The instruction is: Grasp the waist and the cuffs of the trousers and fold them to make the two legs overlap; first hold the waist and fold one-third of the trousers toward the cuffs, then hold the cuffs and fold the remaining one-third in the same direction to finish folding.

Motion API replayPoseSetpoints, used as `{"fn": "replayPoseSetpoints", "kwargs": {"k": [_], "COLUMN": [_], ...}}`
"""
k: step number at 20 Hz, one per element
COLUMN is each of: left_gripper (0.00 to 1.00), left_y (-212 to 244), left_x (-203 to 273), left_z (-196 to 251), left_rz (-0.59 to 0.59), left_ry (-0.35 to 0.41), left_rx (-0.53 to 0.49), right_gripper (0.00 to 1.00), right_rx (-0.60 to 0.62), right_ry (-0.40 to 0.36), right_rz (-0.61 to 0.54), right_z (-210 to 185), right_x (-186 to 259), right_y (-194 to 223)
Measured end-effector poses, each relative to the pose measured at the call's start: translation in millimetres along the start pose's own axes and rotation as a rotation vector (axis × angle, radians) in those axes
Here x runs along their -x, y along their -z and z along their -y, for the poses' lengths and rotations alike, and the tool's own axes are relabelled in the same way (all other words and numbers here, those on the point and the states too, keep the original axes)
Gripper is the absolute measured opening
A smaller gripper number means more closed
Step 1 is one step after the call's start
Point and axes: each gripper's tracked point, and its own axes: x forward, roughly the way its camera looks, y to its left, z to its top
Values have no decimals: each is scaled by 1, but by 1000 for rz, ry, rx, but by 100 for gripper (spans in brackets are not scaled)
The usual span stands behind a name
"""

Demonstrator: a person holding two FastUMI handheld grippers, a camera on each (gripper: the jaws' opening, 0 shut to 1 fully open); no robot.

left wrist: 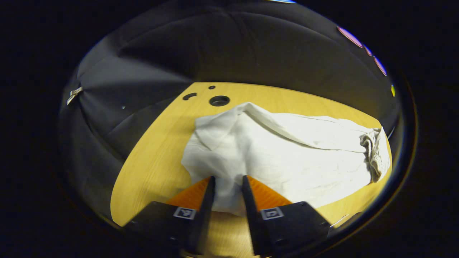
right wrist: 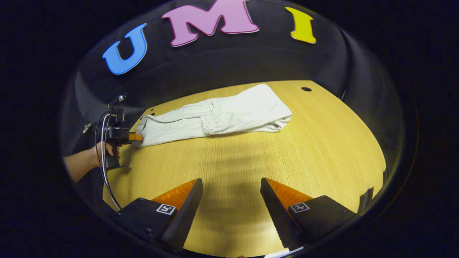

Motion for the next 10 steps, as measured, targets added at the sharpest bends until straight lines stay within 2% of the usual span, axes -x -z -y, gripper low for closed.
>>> {"fn": "replayPoseSetpoints", "kwargs": {"k": [1,2,3,4,7,10], "left_gripper": [38,28,28,17,7,6], "left_y": [0,-1,-3,-2,-2,-4], "left_x": [0,1,2,3,3,10], "left_z": [2,2,5,8,11,14], "left_rz": [-6,-11,-8,-5,10,21], "left_ry": [-2,1,7,13,31,85], "left_rx": [-16,-24,-20,-8,29,141], "right_gripper": [99,99,99,99,99,99], "right_rx": [-15,-10,6,27,72,44], "right_ry": [14,31,44,53,86,102], "right_rz": [3,16,30,40,54,63], "right_z": [4,8,12,17,32,43], "right_x": [3,6,11,16,29,42], "right_y": [0,-2,-5,-8,-18,-25]}}
